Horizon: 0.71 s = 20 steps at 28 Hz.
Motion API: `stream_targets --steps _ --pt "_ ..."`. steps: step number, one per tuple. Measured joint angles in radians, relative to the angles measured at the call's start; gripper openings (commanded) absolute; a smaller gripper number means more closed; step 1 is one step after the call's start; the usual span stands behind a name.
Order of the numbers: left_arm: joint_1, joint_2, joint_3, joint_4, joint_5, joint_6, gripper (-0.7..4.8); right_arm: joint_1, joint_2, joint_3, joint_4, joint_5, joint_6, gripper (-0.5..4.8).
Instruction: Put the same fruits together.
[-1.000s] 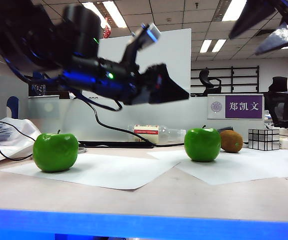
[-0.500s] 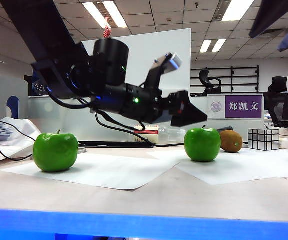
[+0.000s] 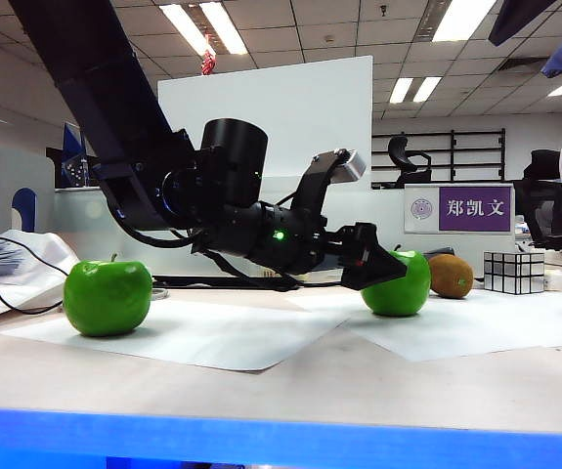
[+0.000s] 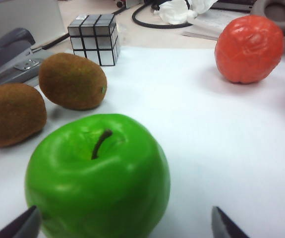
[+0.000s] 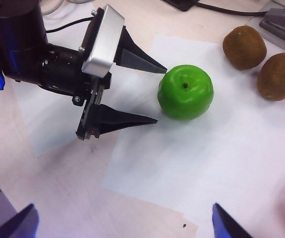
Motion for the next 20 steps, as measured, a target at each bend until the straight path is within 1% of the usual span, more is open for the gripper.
stream_targets --steps 4,10,13,17,20 --pt "0.0 0.0 0.005 0.013 -0.005 0.0 4.79 0.03 0.0 0.0 -0.001 0.018 0.012 4.79" --pt "0.001 0.0 0.006 0.052 -0.069 0.001 4.79 0.04 0.0 0.0 -0.002 0.022 0.023 4.79" --pt "0.0 0.002 0.007 0.055 -0.07 0.001 4.79 0.058 0.0 0.0 -0.002 0.023 0.027 4.79" --pt "-0.003 0.044 0.054 0.056 -0.061 0.0 4.79 0.058 0.0 0.0 -0.002 0.023 0.034 4.79" --pt "-0.016 0.075 0.103 0.019 -0.057 0.0 4.79 0.081 -0.003 0.0 -0.002 0.027 0.042 4.79"
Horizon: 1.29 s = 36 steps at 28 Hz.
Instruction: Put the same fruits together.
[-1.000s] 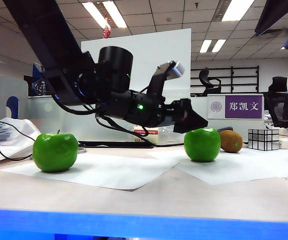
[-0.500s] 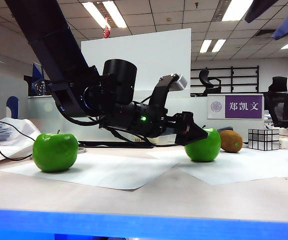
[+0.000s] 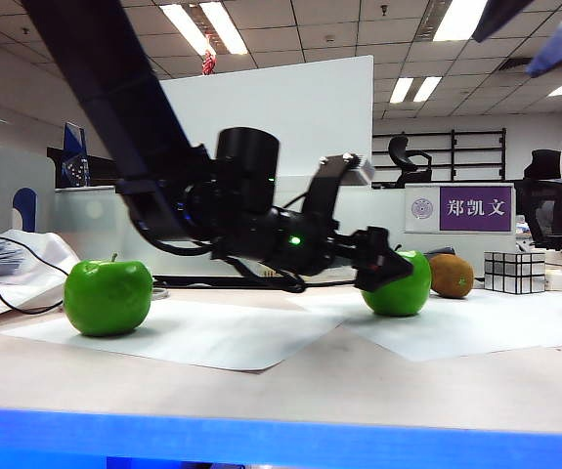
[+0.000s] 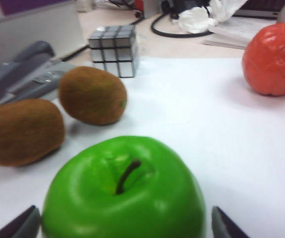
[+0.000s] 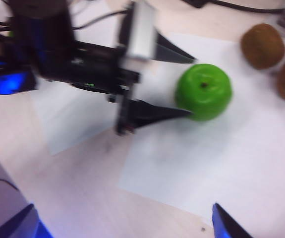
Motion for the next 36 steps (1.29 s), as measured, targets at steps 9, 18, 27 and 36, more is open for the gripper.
stream_targets --steps 9,18,27,36 --pt "-0.034 0.011 0.058 -0.045 -0.021 0.001 4.79 0.002 -0.037 0.0 -0.008 0.026 0.002 4.79" --pt "-0.031 0.044 0.072 -0.028 -0.024 0.001 4.79 0.002 -0.054 0.0 -0.007 0.034 0.002 4.79" --pt "-0.031 0.044 0.079 -0.043 -0.024 0.002 4.79 0.001 -0.054 0.0 -0.007 0.034 0.002 4.79" --pt "-0.031 0.043 0.084 -0.061 -0.026 0.003 0.57 0.001 -0.054 0.0 0.005 0.034 0.002 4.79"
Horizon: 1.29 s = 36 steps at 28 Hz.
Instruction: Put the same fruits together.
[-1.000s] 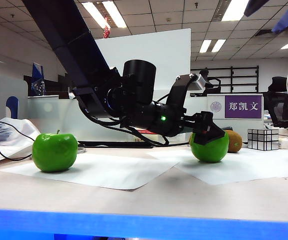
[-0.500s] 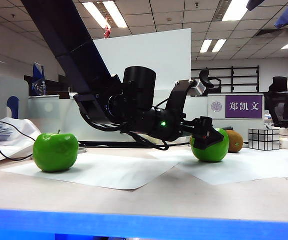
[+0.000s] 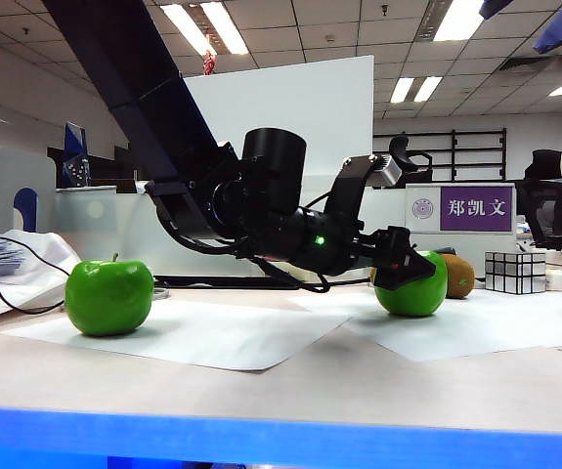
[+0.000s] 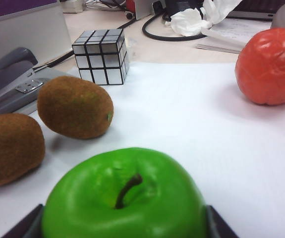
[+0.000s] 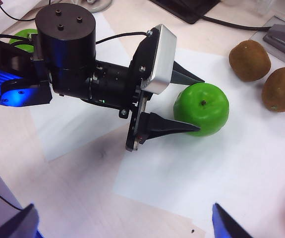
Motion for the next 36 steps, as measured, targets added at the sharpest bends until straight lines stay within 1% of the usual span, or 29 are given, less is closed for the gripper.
stream_targets --steps 2,10,16,21,23,24,29,32,34,36 --pt "0.0 0.0 0.0 0.0 0.0 0.0 -0.09 0.0 0.0 0.0 0.0 0.0 0.0 4.79" --pt "-0.001 -0.004 0.001 -0.017 -0.005 0.004 -0.06 0.0 0.0 0.0 0.014 0.0 0.0 4.79" --pt "-0.032 -0.041 0.006 -0.112 -0.066 0.08 -0.06 0.0 0.0 0.0 0.033 -0.006 0.0 4.79" --pt "-0.051 -0.085 -0.003 -0.193 -0.068 0.087 -0.06 0.0 0.0 0.0 0.039 -0.013 0.0 4.79" --pt "-0.056 -0.123 -0.006 -0.272 -0.068 0.084 -0.06 0.0 -0.003 0.0 0.04 -0.021 0.0 4.79" --pt "-0.055 -0.159 -0.006 -0.334 -0.076 0.083 -0.06 0.0 -0.008 0.0 0.043 -0.024 0.0 4.79" --pt "-0.037 -0.251 -0.006 -0.481 -0.095 0.103 -0.06 0.0 -0.008 0.0 0.08 -0.047 -0.001 4.79" --pt "-0.031 -0.283 -0.007 -0.665 -0.096 0.11 -0.05 0.0 -0.008 0.0 0.097 -0.07 -0.002 4.79" --pt "-0.031 -0.294 -0.019 -0.745 -0.097 0.135 -0.05 0.0 -0.008 0.0 0.106 -0.078 -0.002 4.79" --pt "-0.03 -0.321 -0.047 -0.764 -0.097 0.147 -0.05 0.0 -0.01 0.0 0.116 -0.093 -0.003 4.79"
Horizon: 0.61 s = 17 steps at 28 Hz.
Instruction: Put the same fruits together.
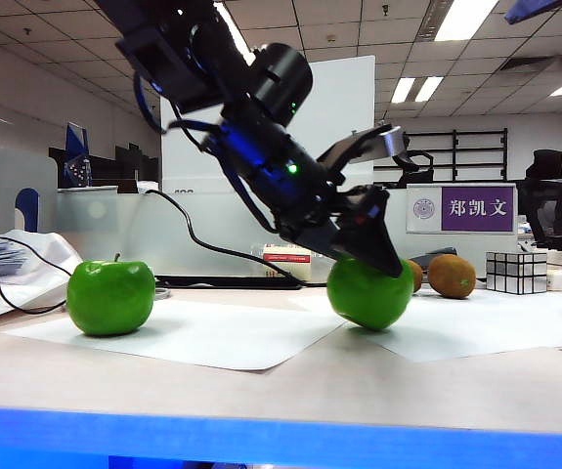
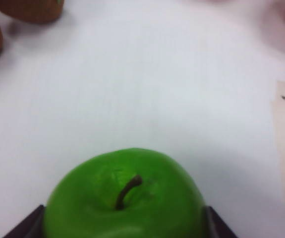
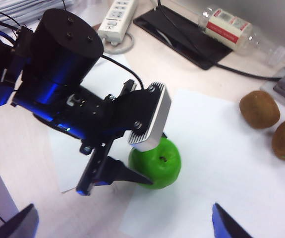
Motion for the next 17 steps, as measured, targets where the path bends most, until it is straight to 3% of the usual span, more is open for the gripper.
stream_targets --steps 9,14,17 --pt "0.001 -0.191 -0.134 0.048 0.014 -0.017 -0.05 0.0 -0.016 0.0 0.014 -0.024 0.0 4.79" --pt "0.002 -0.356 -0.314 0.072 0.017 -0.028 -0.05 0.0 -0.055 0.0 0.013 -0.024 0.001 4.79" --pt "0.005 -0.462 -0.431 0.103 -0.043 -0.038 -0.05 0.0 -0.076 0.0 0.012 -0.025 0.003 4.79"
